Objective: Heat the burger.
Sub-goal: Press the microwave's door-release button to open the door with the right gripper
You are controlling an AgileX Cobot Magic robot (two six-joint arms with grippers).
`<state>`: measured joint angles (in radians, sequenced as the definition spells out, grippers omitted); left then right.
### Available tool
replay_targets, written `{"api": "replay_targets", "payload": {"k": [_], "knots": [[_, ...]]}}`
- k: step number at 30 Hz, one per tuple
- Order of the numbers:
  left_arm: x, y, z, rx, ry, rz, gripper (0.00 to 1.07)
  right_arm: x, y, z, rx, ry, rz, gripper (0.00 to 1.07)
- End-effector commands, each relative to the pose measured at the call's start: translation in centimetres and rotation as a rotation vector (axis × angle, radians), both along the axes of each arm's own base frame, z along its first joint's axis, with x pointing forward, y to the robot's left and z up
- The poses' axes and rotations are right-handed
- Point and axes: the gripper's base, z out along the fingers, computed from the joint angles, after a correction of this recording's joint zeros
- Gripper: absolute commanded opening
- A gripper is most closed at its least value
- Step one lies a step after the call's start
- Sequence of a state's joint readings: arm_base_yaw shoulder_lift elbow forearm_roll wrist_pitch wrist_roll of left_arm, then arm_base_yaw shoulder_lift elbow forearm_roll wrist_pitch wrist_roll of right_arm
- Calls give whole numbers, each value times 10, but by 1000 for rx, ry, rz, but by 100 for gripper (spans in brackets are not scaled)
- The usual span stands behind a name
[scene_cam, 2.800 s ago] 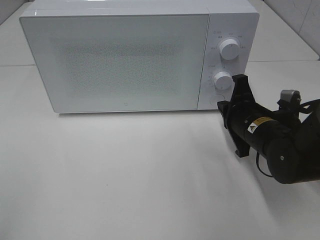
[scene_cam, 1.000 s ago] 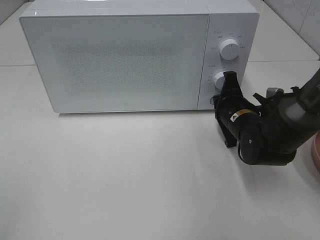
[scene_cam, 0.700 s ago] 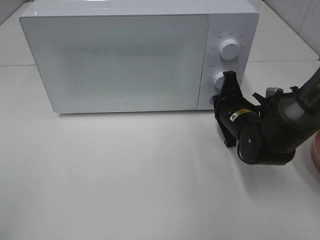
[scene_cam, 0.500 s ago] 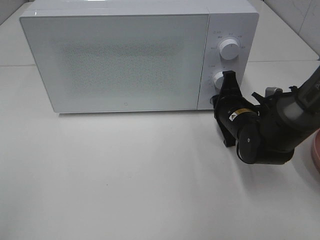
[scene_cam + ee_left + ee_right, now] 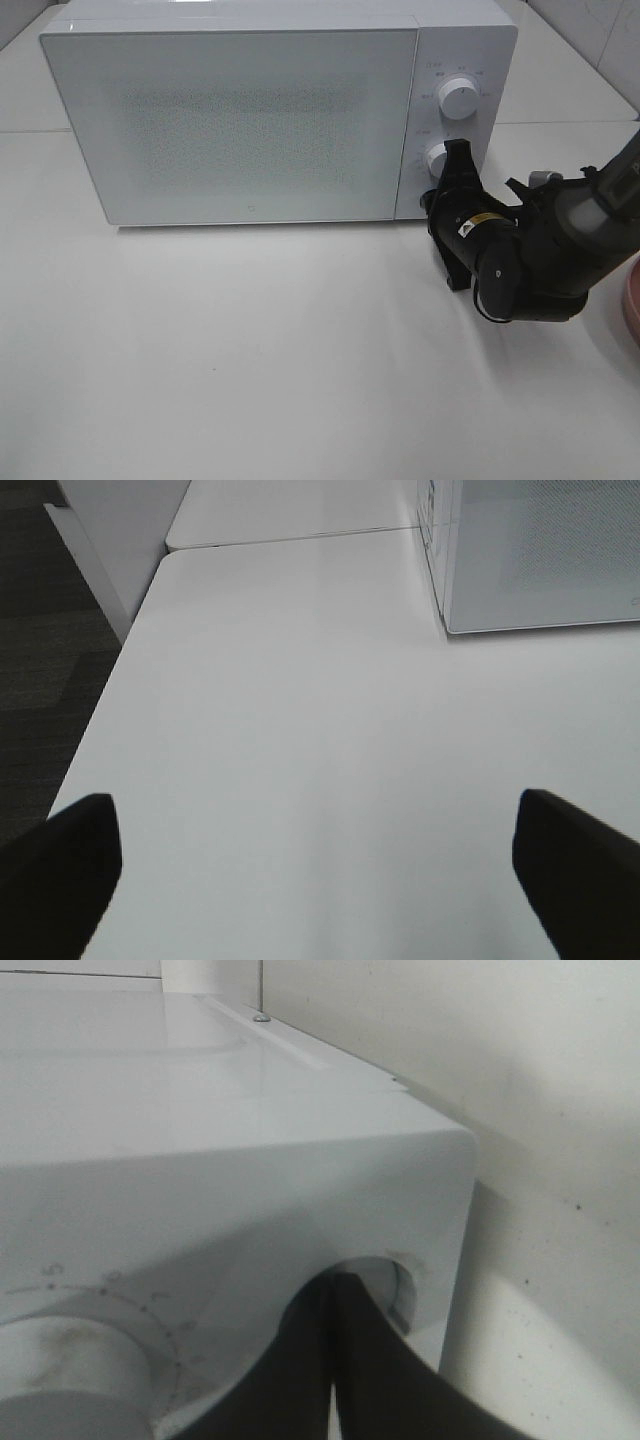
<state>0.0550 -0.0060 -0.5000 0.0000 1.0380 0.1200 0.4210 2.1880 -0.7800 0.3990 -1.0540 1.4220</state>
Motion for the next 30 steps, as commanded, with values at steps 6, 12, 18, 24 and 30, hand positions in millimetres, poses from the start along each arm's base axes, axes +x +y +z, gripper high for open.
{"api": "replay_targets", "payload": {"k": [6, 12, 18, 24, 30], "knots": [[-3, 0, 0, -1, -24, -3, 100, 28, -10, 22, 17, -157, -61, 0], [-3, 0, 0, -1, -24, -3, 100, 37, -6, 28, 15, -172, -54, 0], [-3, 0, 0, -1, -24, -3, 100, 36, -6, 25, 22, -146, -53, 0], [-3, 0, 0, -1, -24, -3, 100, 36, -5, 25, 43, -120, -53, 0], [-3, 0, 0, -1, -24, -3, 100, 29, -6, 26, 44, -71, -49, 0]]}}
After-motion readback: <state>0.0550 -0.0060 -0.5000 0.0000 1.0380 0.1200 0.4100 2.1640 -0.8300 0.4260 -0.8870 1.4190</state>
